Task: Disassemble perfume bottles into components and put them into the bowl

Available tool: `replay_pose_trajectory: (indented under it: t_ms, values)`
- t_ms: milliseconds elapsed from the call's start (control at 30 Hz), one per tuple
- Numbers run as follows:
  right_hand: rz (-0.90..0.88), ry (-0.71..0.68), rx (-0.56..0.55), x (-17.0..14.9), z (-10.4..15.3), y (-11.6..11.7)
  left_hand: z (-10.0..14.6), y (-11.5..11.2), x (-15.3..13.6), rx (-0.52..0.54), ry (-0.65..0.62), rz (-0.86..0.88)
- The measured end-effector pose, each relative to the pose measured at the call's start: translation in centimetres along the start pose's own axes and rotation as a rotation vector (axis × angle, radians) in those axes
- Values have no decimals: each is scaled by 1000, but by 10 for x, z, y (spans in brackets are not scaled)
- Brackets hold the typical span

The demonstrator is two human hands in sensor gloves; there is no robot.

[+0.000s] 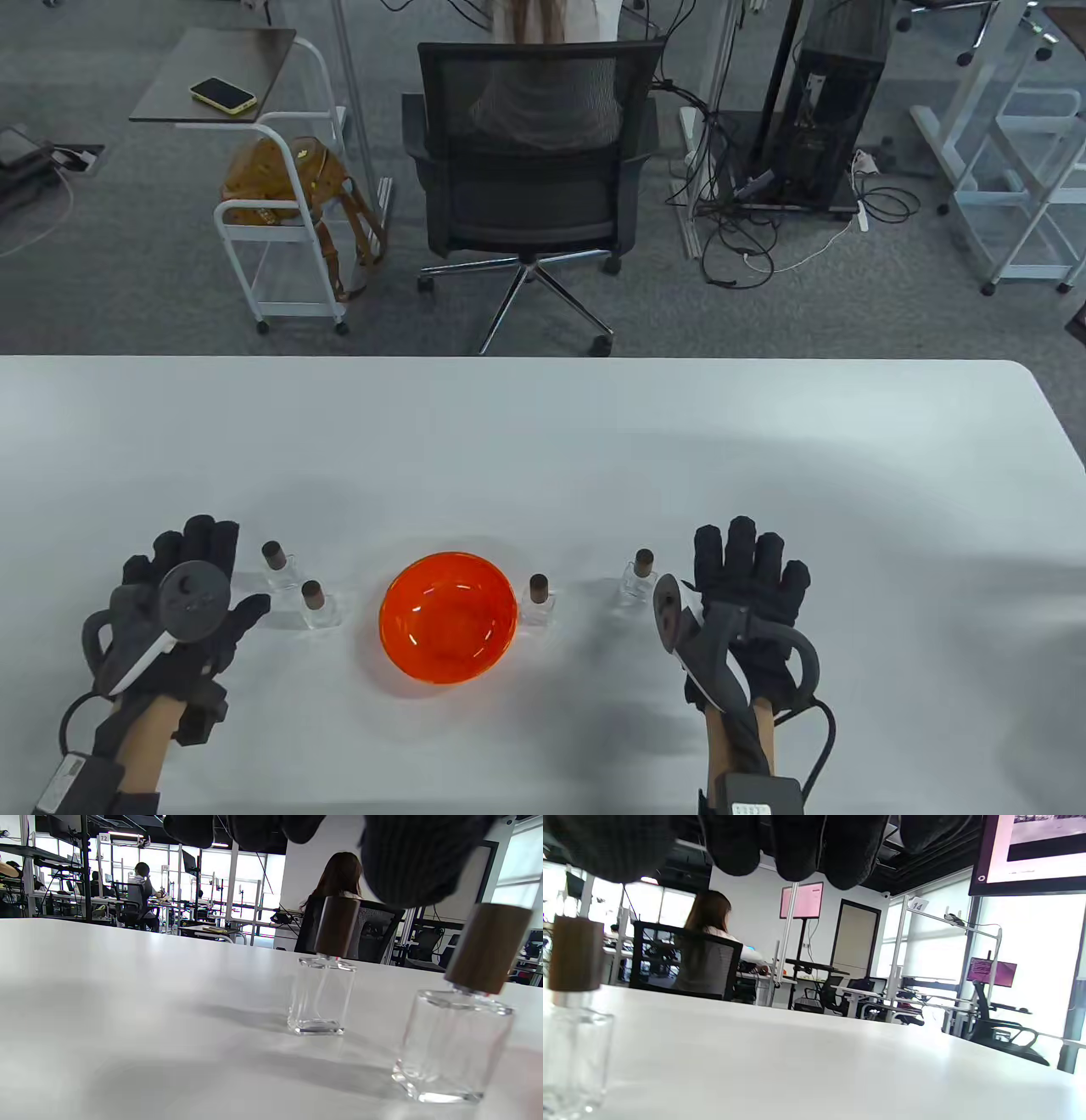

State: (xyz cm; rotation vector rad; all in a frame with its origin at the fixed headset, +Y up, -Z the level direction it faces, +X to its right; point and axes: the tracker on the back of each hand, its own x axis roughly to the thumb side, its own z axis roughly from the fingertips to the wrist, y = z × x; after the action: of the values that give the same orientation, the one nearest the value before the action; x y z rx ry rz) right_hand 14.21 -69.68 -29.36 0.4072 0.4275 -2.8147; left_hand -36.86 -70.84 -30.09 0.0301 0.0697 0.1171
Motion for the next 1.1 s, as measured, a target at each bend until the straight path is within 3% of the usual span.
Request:
replay_pose_trajectory:
  t_ms: [200,567,700,933,1000,1100]
  values:
    - [31,-6,-40,3,0,-7,-6,-6,-5,-30,15,66]
    - [10,-17,-32,6,0,-11,-40,-50,-13,-276,67,289]
    - [-1,-17,-31,6,0,-13,-50,-54,-13,-275,70,310]
    - [19,-19,-2,7,1,-8,-56,-55,-20,-131,103,344]
    - [21,-20,-1,8,1,-8,-54,-45,-22,-100,88,395]
    - [13,-22,-10,8,1,-11,-50,-12,-13,-17,45,458]
